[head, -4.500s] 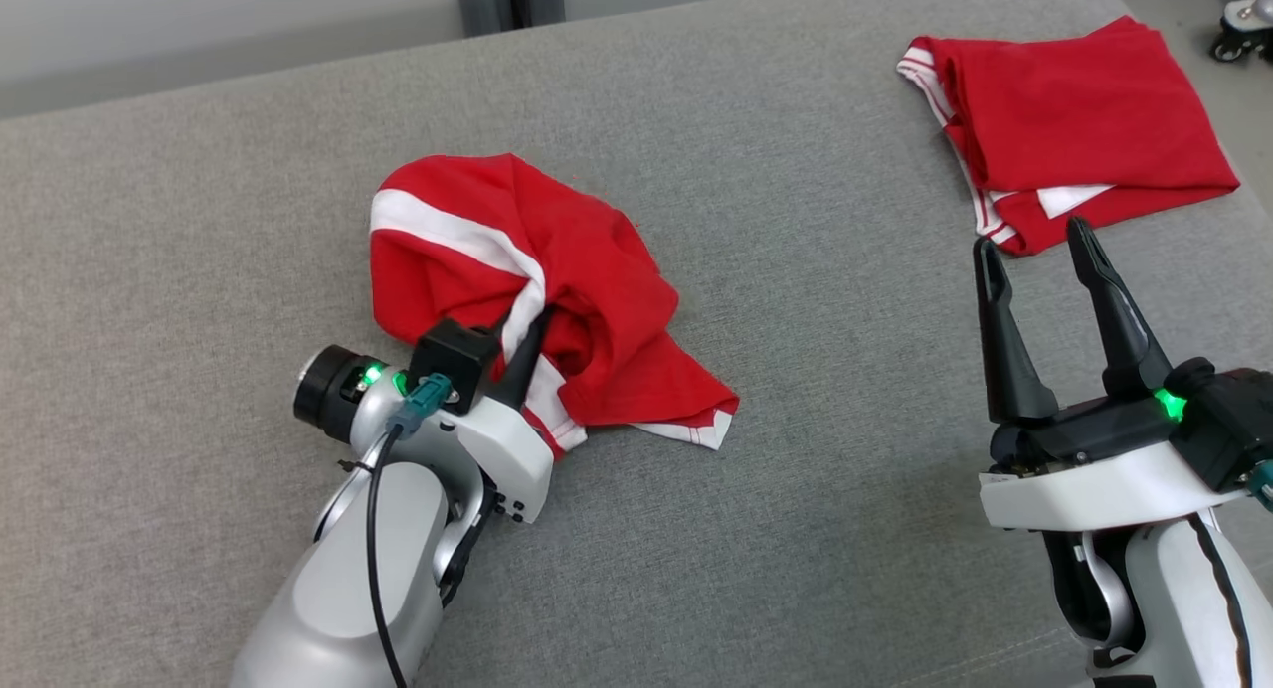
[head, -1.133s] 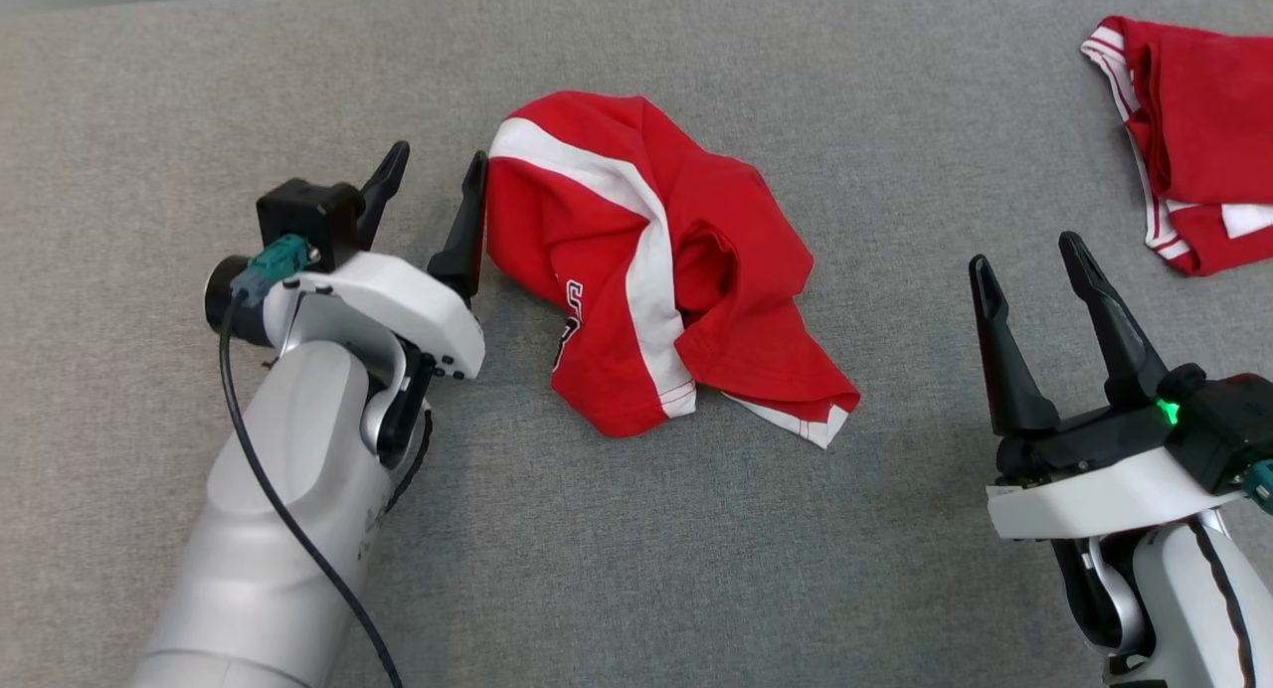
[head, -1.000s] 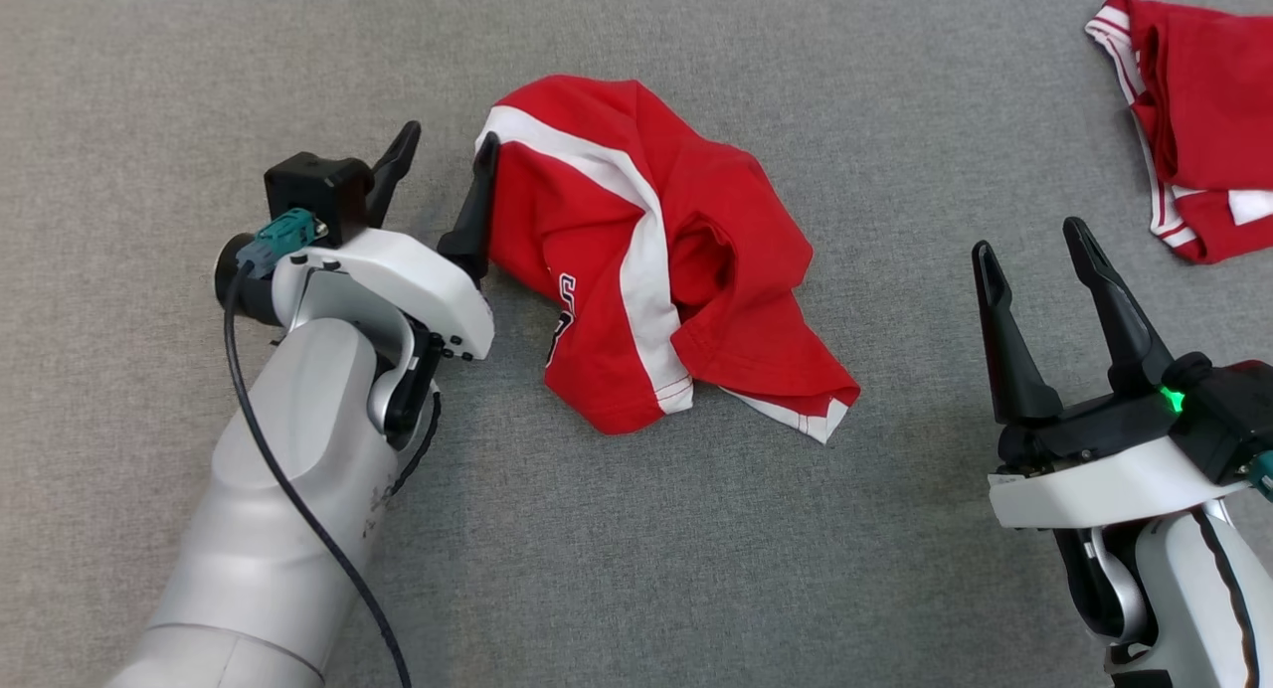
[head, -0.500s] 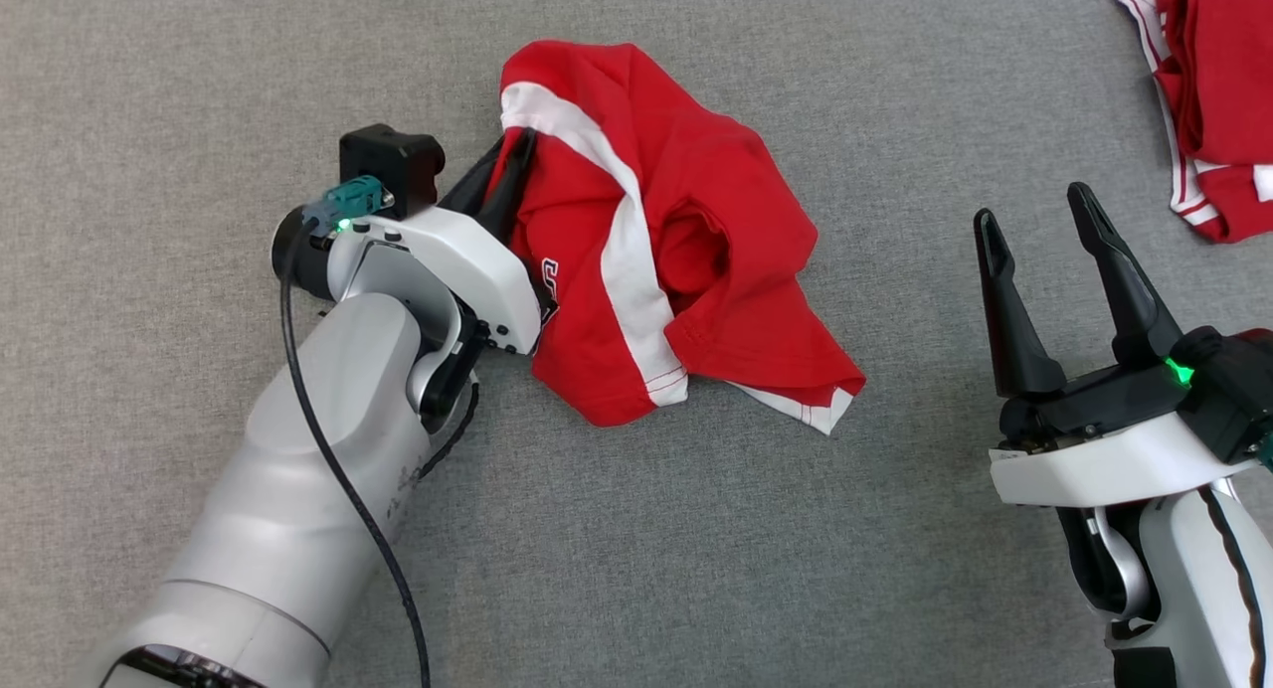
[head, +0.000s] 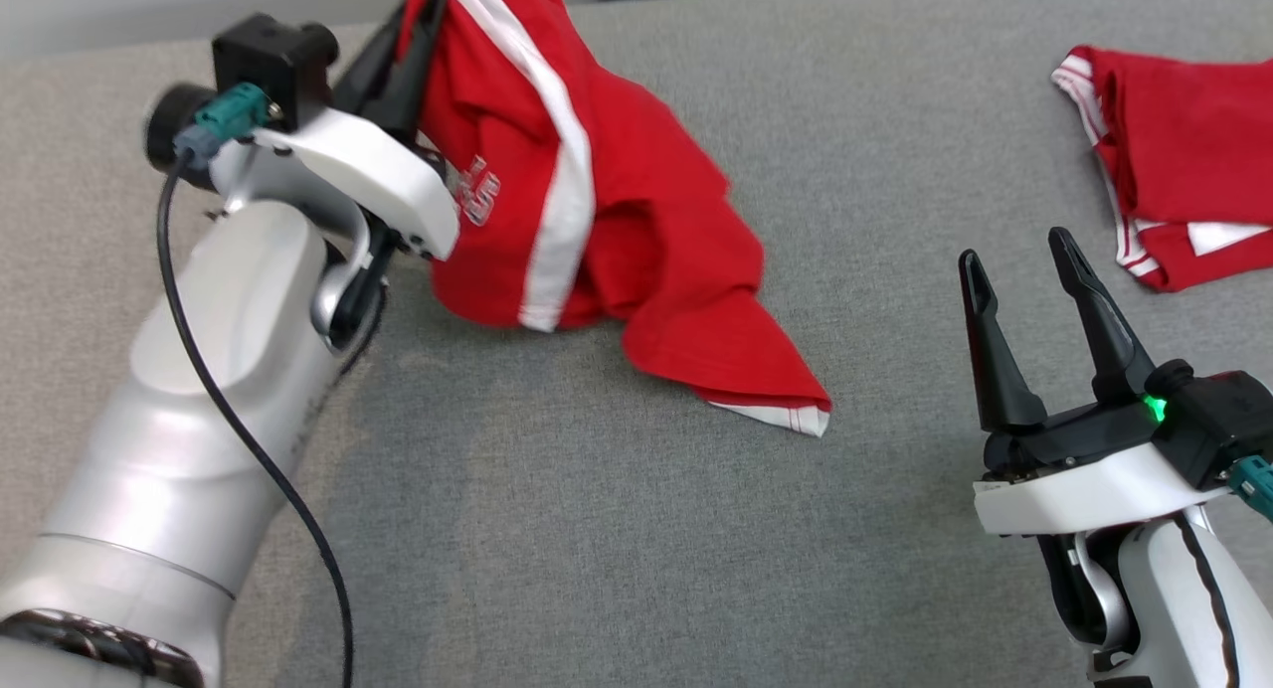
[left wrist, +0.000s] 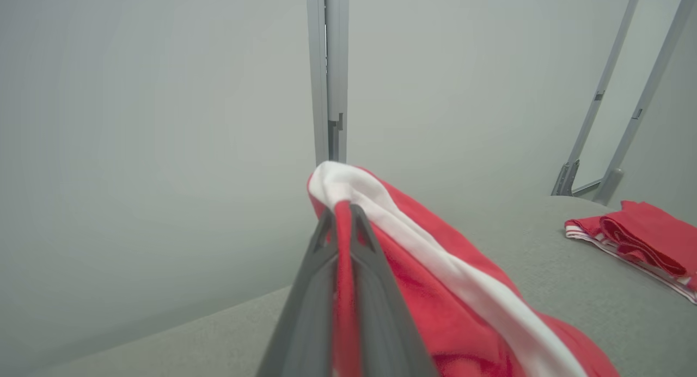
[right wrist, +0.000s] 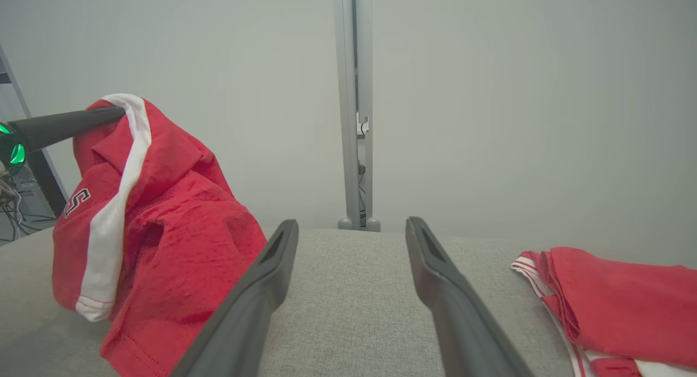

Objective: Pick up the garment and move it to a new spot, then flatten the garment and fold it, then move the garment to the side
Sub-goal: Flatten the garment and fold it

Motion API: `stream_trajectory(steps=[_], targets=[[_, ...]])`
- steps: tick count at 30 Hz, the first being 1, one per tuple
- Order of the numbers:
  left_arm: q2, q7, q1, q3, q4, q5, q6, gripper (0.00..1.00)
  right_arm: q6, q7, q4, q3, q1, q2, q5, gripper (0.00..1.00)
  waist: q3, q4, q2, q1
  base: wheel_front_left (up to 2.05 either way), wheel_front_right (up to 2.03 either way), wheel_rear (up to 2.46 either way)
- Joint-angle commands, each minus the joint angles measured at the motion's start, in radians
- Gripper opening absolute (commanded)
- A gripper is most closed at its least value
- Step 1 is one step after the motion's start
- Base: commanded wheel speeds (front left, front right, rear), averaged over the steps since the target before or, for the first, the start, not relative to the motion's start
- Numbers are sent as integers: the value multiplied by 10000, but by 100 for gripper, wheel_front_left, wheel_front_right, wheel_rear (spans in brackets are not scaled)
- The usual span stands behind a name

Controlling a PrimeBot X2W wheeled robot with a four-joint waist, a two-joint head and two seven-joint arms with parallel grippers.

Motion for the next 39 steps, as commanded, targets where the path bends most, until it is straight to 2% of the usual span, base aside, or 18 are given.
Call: stream_trajectory(steps=[1,8,13,18,22,26,30,35,39], targets=[[189,169,-247,-52,-219,147,162,0,0,-46,51,-38,117,10,-28,100,-492,1,0,0,0,0,0],[606,2307,-629,-563,-2032,440,480,0,0,-46,134,-20,426,226,-1,100,-1337,-154,0,0,0,0,0],[291,3139,-732,-599,-3350,89,627,0,0,-46,167,0,501,333,17,100,-1554,-248,0,0,0,0,0],[-196,3726,-618,-389,-4663,-362,1253,0,0,-45,127,17,511,453,47,100,-1571,-360,0,0,0,0,0],[90,4330,13,-522,-4738,-229,1789,0,0,-46,81,28,480,501,44,100,-1475,-440,0,0,0,0,0],[497,4275,1052,-370,-4315,-446,2128,0,0,-45,47,-42,539,553,62,100,-1374,-447,0,0,0,0,0],[797,3983,2315,-256,-3708,-696,2254,0,0,-46,52,-79,572,567,42,100,-1310,-363,0,0,0,0,0],[895,3314,3718,-174,-3120,-910,2463,0,0,-45,111,-75,490,566,41,100,-1275,-234,0,0,0,0,0],[1022,2553,4577,-109,-2692,-733,2883,0,0,-45,138,-42,453,498,98,100,-1278,-120,0,0,0,0,0]])
